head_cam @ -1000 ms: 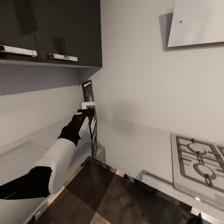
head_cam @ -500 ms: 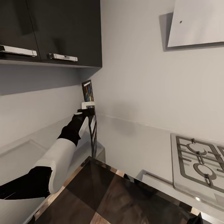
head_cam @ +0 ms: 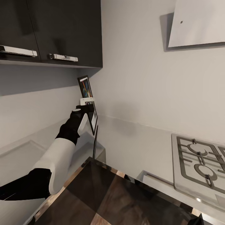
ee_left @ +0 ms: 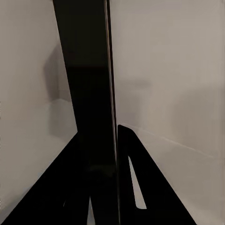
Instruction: Pick up the poster from the kitchen countertop and hang it on one of the wall nails in the kitchen.
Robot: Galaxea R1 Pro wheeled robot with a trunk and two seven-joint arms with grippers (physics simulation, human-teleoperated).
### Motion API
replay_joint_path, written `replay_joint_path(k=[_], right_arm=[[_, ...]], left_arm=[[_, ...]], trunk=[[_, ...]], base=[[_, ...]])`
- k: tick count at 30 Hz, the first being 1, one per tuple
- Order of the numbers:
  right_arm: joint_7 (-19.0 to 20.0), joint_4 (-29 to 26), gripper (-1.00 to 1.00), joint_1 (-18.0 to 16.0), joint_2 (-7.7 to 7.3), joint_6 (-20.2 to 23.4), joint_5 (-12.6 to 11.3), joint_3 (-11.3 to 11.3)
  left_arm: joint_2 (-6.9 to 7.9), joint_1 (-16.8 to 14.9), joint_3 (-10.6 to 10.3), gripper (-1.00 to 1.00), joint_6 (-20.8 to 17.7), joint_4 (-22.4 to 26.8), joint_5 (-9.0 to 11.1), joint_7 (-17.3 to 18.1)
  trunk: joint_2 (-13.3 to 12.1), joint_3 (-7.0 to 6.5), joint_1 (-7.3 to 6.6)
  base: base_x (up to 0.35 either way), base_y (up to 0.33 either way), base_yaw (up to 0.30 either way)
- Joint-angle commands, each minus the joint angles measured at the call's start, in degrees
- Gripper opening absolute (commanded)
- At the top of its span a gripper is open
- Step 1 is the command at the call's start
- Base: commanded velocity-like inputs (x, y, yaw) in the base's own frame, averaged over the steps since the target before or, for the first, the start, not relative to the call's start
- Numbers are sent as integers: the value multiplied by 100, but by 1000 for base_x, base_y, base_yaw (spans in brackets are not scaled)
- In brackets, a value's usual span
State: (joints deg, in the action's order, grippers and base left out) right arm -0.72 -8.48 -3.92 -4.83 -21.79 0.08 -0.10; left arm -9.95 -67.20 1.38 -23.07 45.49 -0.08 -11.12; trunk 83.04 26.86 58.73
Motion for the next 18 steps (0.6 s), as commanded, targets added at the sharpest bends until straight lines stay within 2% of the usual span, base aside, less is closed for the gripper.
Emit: replay_joint_path(k=[1,10,14,18], right_arm=[[-7,4,100,-3,0,-18,1,1],[-7,-8,100,-3,-8,-37,-9,-16],[-7,-36,100,-3,-9,-434,-31,-18],[-6,-226,100,-3,-5,-568,-40,-26]], left_arm=[[-5,-3,12,-100,-30,10,-9,-13],[-5,-3,11,-100,-38,-4,-2,-13],[-5,-3,11,-100,-40,-13,5,-13],[-5,-3,5,-100,-40,-14,8,-13]], trunk=[[3,6,0],[3,6,0],[3,6,0],[3,6,0]], base=[[-86,0,0],[-323,0,0],[-339,0,0],[-339,0,0]])
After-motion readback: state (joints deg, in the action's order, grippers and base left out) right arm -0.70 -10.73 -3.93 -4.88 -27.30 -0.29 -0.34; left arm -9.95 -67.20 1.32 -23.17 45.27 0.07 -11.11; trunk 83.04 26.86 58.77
